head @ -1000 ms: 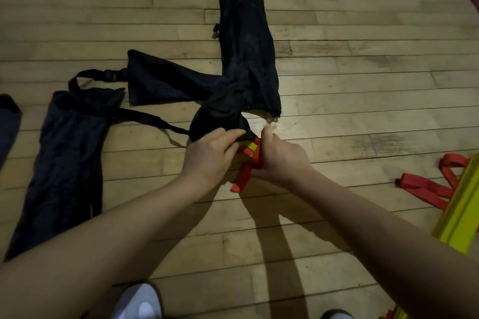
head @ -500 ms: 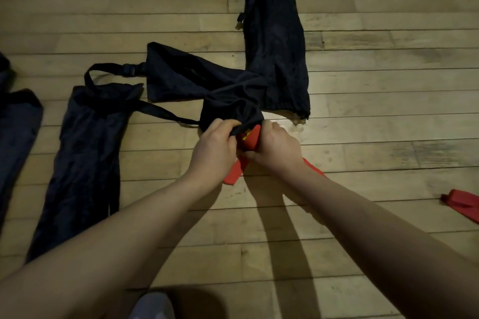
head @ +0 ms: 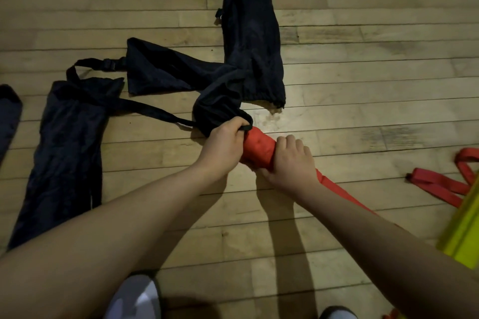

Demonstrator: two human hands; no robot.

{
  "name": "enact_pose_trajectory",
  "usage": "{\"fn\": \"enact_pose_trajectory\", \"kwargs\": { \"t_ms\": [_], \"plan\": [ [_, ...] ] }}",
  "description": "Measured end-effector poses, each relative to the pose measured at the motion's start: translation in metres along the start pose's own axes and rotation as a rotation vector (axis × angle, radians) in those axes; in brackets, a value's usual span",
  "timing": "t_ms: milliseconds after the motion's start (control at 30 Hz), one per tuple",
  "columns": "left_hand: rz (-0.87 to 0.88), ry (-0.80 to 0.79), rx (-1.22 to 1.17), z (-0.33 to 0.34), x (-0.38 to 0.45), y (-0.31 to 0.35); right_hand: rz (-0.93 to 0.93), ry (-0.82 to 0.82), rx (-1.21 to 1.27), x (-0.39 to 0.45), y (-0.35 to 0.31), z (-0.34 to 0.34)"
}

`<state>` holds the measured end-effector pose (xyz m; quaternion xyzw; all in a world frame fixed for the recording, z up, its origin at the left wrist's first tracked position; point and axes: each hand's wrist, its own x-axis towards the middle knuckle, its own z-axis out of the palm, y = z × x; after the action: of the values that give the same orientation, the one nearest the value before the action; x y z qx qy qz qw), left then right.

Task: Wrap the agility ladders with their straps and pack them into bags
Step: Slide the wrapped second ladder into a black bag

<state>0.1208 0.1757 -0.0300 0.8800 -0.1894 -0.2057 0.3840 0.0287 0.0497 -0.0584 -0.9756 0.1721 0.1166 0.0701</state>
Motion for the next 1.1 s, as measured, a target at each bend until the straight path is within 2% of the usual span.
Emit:
{"fn": "enact_pose_trajectory", "kwargs": {
  "t_ms": [167,333,600,833,933,1033,1100],
  "plan": [
    [0.068,-0.023,0.040,0.005,-0.010,0.003,-0.003,-0.112,-0.014,-0.007,0.007,-0.008],
    [0.260,0.132,0.212,0.000,-0.017,-0.008,-0.021,-0.072,0.093,-0.001,0.005,-0.020],
    [0.273,0.112,0.038,-0.020,-0.003,-0.006,0.054,0.015,0.335,0.026,-0.026,-0.033],
    [0.134,0.117,0.031,-0.035,0.016,-0.032,0.137,-0.039,0.434,0.055,-0.050,-0.014],
    [0.013,0.111,0.015,-0.032,0.018,-0.041,0.140,-0.023,0.375,0.060,-0.059,-0.009],
    [-0.175,0.240,0.128,-0.027,0.017,-0.048,0.122,0.008,0.281,0.059,-0.063,-0.007],
    [-0.267,0.263,0.183,-0.025,0.016,-0.051,0.069,0.041,0.164,0.055,-0.062,-0.005]
  ]
}}
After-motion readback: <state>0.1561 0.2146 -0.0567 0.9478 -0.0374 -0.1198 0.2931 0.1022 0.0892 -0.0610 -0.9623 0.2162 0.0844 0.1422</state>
